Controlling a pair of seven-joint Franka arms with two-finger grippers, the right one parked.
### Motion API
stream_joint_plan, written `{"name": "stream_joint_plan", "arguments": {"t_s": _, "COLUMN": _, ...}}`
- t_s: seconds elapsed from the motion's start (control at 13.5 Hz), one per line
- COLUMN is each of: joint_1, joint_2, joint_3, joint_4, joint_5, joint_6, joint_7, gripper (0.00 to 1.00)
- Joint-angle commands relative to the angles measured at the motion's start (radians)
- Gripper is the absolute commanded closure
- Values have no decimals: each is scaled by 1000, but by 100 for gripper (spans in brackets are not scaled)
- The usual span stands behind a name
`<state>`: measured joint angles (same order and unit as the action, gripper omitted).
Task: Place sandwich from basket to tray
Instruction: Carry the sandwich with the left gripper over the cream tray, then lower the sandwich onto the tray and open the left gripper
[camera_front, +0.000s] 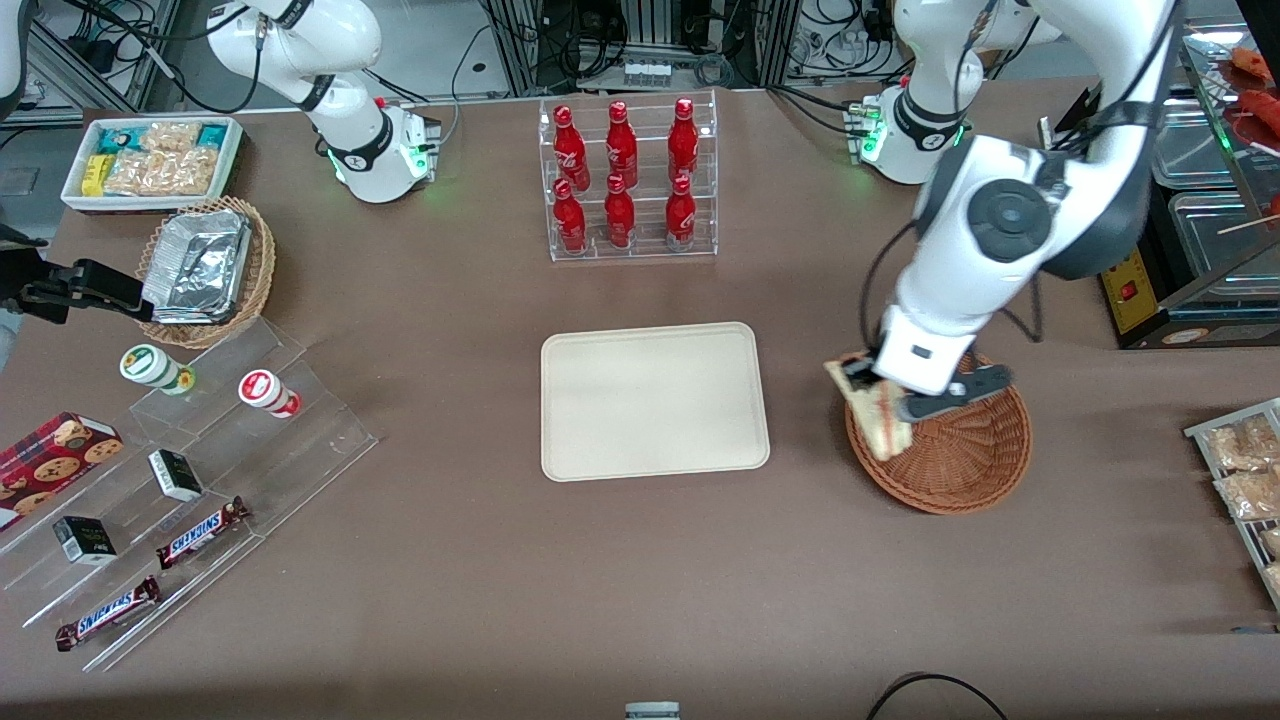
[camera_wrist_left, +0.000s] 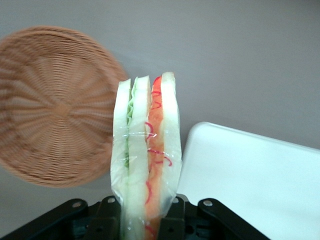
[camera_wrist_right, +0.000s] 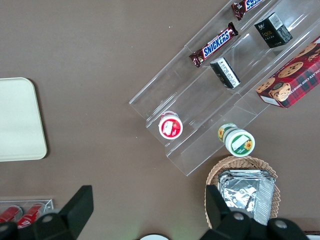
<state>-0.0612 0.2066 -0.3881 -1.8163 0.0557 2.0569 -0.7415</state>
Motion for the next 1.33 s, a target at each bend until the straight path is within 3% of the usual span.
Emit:
{"name": "stream_joint_plan", "arguments": {"t_s": 0.0, "joint_1": -63, "joint_2": 95, "joint_3": -58, "joint_4": 92, "joint_5": 59, "joint_6": -24, "joint_7": -10, "gripper": 100}}
{"name": "stream_joint_plan", "arguments": {"t_s": 0.3, "joint_1": -231, "joint_2": 262, "joint_3": -55, "joint_4": 222, "joint_5": 97, "joint_6": -24, "joint_7": -35, "gripper": 100}}
{"name": "stream_joint_plan", "arguments": {"t_s": 0.81, "joint_1": -422, "joint_2": 539, "joint_3": -54, "joint_4": 391, "joint_5": 347, "joint_6": -23, "joint_7": -265, "gripper": 100}}
{"name": "stream_joint_plan", "arguments": {"t_s": 1.26, "joint_1": -439, "joint_2": 628, "joint_3": -54, "joint_4": 394, "joint_5": 366, "joint_6": 43, "joint_7": -274, "gripper": 100}}
